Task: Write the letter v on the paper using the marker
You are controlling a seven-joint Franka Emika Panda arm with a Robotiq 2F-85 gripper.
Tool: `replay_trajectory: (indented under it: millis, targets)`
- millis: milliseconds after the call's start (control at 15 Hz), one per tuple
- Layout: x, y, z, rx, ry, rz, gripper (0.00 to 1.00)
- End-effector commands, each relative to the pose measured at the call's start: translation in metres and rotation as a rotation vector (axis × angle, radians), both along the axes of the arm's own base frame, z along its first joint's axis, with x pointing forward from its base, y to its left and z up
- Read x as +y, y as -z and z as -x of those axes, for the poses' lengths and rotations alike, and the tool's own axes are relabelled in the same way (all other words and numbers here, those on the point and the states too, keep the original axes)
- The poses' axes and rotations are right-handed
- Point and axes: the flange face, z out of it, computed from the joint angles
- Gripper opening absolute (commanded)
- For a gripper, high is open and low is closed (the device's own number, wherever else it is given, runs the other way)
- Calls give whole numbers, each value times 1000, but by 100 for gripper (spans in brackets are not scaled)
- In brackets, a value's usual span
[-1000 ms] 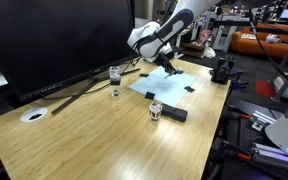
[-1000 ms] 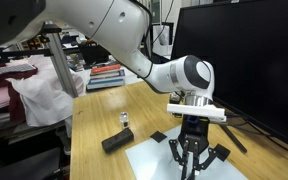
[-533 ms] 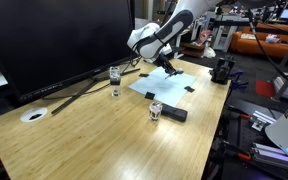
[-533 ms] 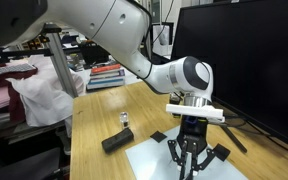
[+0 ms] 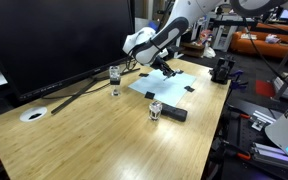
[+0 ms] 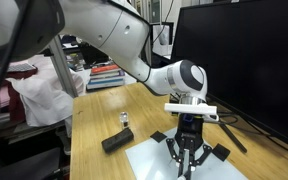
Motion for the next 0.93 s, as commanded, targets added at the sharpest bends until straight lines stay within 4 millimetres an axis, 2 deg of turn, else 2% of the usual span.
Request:
replay_trajectory:
  millis: [0, 333, 867]
  targets:
    - [8, 5, -12, 13, -26, 56, 5]
    - [16, 10, -20, 19, -55, 80, 5]
    - [18, 19, -16, 82, -41, 102, 5]
